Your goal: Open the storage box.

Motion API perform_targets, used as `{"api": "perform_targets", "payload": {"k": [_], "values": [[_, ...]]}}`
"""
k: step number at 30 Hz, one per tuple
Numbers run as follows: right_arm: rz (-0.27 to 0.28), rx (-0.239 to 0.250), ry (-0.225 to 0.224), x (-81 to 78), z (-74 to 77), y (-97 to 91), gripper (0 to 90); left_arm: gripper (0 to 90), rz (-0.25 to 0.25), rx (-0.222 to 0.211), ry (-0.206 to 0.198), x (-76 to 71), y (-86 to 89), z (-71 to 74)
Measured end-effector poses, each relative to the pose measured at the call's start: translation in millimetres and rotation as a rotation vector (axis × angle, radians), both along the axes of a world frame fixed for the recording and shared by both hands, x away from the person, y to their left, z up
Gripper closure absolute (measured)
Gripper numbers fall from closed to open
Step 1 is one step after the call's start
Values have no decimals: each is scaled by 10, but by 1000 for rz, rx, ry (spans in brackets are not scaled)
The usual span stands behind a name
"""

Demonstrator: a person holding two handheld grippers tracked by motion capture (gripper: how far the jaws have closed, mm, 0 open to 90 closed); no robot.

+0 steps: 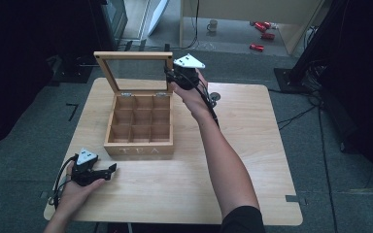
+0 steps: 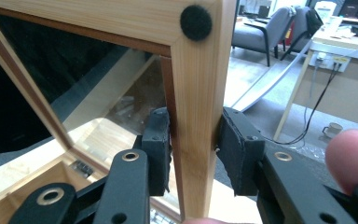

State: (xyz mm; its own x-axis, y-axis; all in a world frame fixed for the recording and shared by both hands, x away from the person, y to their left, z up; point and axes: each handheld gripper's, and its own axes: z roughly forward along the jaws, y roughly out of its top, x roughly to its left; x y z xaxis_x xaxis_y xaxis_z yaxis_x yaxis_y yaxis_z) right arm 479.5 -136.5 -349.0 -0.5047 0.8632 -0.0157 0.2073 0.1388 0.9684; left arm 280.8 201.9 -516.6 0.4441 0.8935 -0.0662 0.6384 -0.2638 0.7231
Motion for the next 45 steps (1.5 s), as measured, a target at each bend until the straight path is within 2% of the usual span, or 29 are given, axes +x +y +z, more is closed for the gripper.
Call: {"api": "perform_targets", "payload": {"k": [14,21,33,45], "values": [[-59,52,54,358,55,47,664,160,0,7,-4,-1,-4,-1],[-81,85,98,542,64,59,668,160,-1,8,-4,-1,-4,-1],[-126,110,165,817,57,94,668,160,-2,4,-5,2,-6,-2],[-154,132,164,937,-13,121,665,160,-1,-1,-4,2,-3,-1]]}}
